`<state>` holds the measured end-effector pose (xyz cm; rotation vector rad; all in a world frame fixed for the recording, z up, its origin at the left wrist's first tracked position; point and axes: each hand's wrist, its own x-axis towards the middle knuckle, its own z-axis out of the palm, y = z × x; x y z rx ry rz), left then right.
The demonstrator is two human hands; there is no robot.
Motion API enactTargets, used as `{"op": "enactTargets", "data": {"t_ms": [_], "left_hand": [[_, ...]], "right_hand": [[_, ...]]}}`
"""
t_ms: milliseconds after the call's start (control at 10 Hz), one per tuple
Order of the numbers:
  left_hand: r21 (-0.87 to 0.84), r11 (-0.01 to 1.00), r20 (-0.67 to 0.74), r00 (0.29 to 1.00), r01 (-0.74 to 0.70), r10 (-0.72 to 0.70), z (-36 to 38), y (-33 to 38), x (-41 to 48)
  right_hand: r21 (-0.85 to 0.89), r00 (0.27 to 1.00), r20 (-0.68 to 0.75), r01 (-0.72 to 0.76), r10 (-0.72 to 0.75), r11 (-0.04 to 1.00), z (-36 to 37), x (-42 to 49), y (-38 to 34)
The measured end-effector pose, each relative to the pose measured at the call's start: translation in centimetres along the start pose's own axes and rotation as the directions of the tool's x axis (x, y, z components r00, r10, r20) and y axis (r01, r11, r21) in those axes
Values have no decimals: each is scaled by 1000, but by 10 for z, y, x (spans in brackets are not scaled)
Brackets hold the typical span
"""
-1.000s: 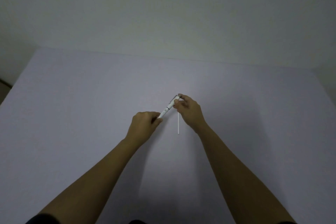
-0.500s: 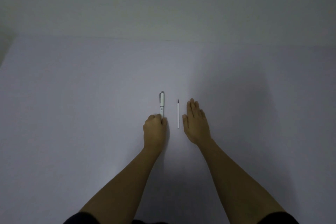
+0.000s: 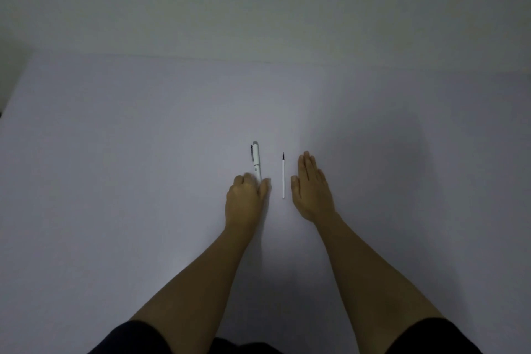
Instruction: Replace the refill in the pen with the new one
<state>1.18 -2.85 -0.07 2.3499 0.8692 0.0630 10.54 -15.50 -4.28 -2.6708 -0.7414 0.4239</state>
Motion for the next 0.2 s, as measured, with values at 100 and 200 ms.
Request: {"op": "enactTargets", "data": {"t_ms": [100, 200], "left_hand": [[-1, 1000, -47, 999, 1, -1, -20, 6, 16], [36, 994, -37, 994, -106, 107, -42, 14, 26]], "right_hand": [[38, 999, -43, 3, -1, 999, -23, 7, -13], [15, 995, -84, 57, -55, 998, -41, 9, -24]]}}
